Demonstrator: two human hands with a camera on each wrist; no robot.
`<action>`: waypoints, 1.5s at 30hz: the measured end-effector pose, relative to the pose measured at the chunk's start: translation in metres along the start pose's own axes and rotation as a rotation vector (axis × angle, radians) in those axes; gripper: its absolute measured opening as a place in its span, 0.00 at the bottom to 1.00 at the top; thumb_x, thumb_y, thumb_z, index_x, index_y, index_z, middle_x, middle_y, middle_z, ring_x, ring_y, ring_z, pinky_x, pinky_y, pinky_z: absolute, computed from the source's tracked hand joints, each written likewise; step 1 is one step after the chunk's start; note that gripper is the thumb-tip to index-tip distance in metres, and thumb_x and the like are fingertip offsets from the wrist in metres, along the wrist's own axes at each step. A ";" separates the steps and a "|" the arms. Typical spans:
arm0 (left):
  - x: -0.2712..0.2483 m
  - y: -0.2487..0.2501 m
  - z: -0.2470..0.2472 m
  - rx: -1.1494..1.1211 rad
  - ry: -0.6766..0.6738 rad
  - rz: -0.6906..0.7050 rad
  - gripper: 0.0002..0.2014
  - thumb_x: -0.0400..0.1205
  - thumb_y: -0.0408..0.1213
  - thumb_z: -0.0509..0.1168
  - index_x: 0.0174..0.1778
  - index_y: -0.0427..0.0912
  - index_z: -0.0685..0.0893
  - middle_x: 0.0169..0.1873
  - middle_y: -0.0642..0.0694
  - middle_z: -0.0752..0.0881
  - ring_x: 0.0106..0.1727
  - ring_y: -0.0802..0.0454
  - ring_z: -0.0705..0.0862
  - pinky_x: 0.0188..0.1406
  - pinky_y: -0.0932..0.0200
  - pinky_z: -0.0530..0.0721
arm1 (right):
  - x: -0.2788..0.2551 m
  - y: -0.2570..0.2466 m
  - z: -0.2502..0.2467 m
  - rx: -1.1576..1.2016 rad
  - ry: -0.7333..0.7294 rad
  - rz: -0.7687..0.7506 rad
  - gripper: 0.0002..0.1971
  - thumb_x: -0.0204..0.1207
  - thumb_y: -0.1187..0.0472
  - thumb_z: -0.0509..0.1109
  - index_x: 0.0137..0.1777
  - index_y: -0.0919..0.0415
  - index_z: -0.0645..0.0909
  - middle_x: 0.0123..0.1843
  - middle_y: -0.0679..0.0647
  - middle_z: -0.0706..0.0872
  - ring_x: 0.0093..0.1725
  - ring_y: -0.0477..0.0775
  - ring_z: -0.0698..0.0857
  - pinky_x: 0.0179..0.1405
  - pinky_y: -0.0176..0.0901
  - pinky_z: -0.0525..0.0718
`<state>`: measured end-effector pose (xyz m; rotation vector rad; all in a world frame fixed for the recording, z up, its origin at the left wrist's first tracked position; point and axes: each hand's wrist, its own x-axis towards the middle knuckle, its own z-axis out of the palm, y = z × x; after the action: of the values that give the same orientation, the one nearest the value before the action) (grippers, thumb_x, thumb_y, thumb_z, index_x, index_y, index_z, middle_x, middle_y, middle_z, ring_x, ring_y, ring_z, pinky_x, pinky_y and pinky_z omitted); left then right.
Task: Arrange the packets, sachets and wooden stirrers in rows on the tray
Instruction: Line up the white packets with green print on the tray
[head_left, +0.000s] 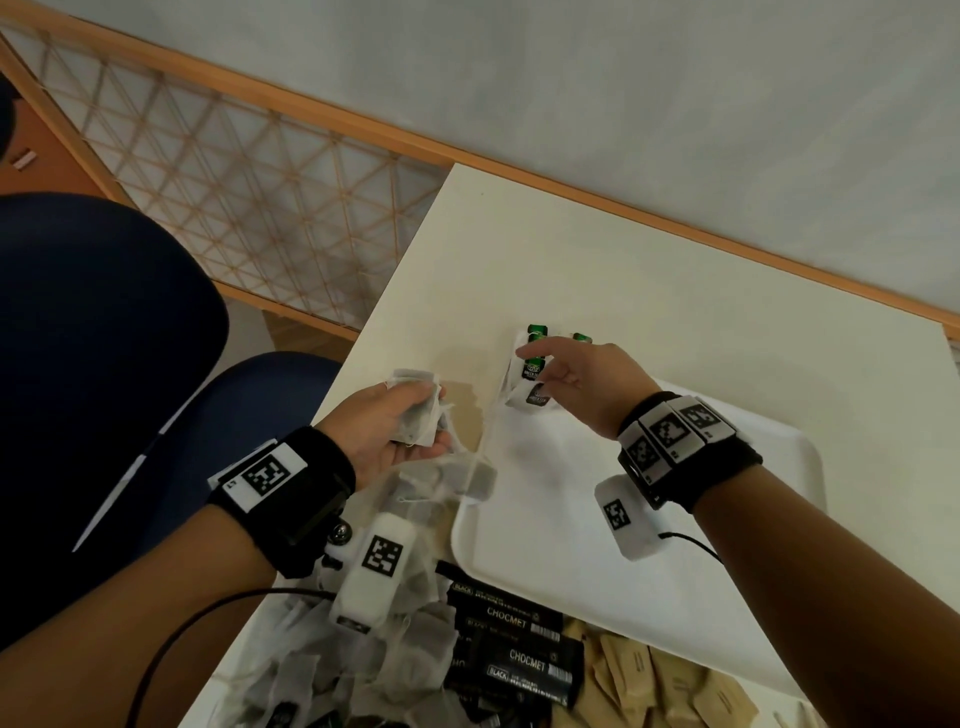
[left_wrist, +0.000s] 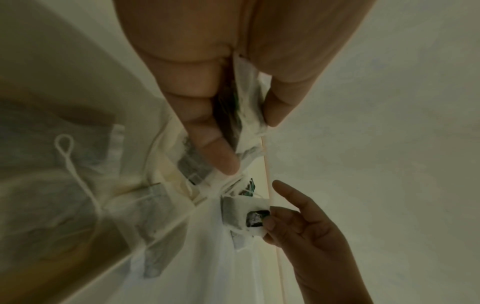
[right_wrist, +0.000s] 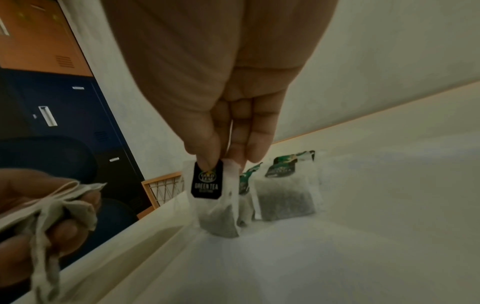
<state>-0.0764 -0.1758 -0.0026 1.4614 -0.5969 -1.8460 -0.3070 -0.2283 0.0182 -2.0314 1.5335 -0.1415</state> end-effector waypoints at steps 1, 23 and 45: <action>0.000 0.000 -0.001 0.001 0.005 0.002 0.11 0.86 0.40 0.60 0.53 0.37 0.83 0.44 0.40 0.86 0.38 0.47 0.87 0.36 0.57 0.90 | 0.004 0.001 0.002 -0.004 -0.011 0.013 0.21 0.78 0.66 0.64 0.67 0.44 0.78 0.52 0.46 0.87 0.50 0.45 0.82 0.54 0.35 0.76; 0.001 0.002 -0.001 0.003 0.007 0.025 0.10 0.86 0.38 0.59 0.51 0.37 0.82 0.40 0.41 0.85 0.32 0.50 0.87 0.31 0.59 0.88 | -0.018 -0.026 0.047 -0.179 -0.182 -0.254 0.13 0.78 0.49 0.68 0.61 0.47 0.82 0.57 0.45 0.82 0.55 0.44 0.78 0.61 0.46 0.80; -0.002 -0.002 0.013 0.007 -0.041 0.015 0.10 0.85 0.36 0.59 0.54 0.34 0.82 0.43 0.38 0.84 0.36 0.45 0.86 0.34 0.57 0.89 | -0.040 -0.014 0.034 0.077 0.045 -0.146 0.18 0.78 0.67 0.66 0.63 0.49 0.84 0.41 0.37 0.79 0.38 0.37 0.77 0.44 0.22 0.72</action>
<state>-0.0893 -0.1739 0.0004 1.4231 -0.6335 -1.8677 -0.2944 -0.1768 0.0074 -2.0903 1.3842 -0.3013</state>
